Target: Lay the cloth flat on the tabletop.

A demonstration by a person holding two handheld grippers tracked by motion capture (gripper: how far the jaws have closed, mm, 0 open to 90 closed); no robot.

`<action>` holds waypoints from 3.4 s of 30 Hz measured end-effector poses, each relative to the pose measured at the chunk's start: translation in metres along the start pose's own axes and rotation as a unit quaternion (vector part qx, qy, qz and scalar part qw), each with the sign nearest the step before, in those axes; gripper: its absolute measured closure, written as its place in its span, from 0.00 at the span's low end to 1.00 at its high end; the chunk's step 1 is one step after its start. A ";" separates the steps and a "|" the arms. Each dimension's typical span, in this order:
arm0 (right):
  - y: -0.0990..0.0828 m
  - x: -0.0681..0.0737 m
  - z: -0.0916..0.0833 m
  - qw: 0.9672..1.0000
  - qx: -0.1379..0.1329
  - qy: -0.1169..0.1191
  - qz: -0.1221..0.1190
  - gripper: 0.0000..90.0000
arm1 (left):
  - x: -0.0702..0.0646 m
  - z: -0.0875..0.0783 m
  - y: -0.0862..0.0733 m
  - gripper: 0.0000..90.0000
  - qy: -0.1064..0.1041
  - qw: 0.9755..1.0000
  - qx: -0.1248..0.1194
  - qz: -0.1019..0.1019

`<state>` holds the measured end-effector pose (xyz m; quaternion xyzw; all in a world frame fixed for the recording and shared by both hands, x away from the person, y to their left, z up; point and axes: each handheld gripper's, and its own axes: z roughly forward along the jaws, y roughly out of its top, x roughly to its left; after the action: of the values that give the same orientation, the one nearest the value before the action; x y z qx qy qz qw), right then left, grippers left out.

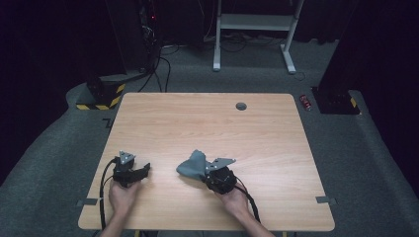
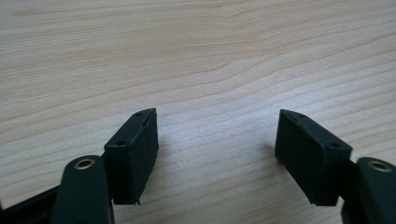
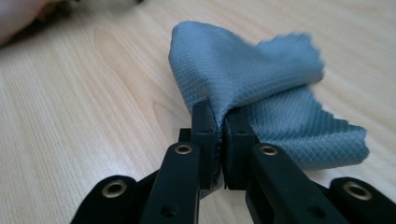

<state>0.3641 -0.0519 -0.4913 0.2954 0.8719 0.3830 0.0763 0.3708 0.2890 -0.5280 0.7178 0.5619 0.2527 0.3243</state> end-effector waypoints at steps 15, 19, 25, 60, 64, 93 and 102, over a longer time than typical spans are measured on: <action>-0.017 -0.026 -0.030 0.998 -0.024 -0.030 0.042 0.74 | -0.074 0.005 0.057 0.41 -0.139 0.987 0.017 0.072; -0.019 -0.032 -0.028 0.997 -0.015 -0.052 0.050 0.74 | -0.101 0.015 0.070 0.42 -0.151 0.983 0.032 0.104; -0.018 -0.038 -0.017 0.996 -0.003 -0.069 0.060 0.72 | -0.129 0.039 0.082 0.44 -0.143 0.978 0.080 0.129; -0.015 -0.049 -0.004 0.996 0.035 -0.058 0.056 0.99 | -0.108 0.004 0.084 1.00 -0.157 0.978 0.035 0.130; -0.014 -0.047 -0.004 0.997 0.034 -0.059 0.042 1.00 | -0.096 -0.003 0.080 1.00 -0.153 0.981 0.027 0.117; 0.021 -0.039 0.034 0.995 0.071 -0.067 0.010 1.00 | -0.068 -0.025 0.019 1.00 -0.150 0.983 0.050 0.093; 0.024 -0.044 0.024 0.995 0.047 -0.079 0.027 0.88 | -0.068 -0.025 0.018 1.00 -0.153 0.983 0.054 0.091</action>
<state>0.4193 -0.0490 -0.4948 0.3514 0.8720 0.3189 0.1202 0.3476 0.2246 -0.4983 0.8125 0.4508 0.1383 0.3428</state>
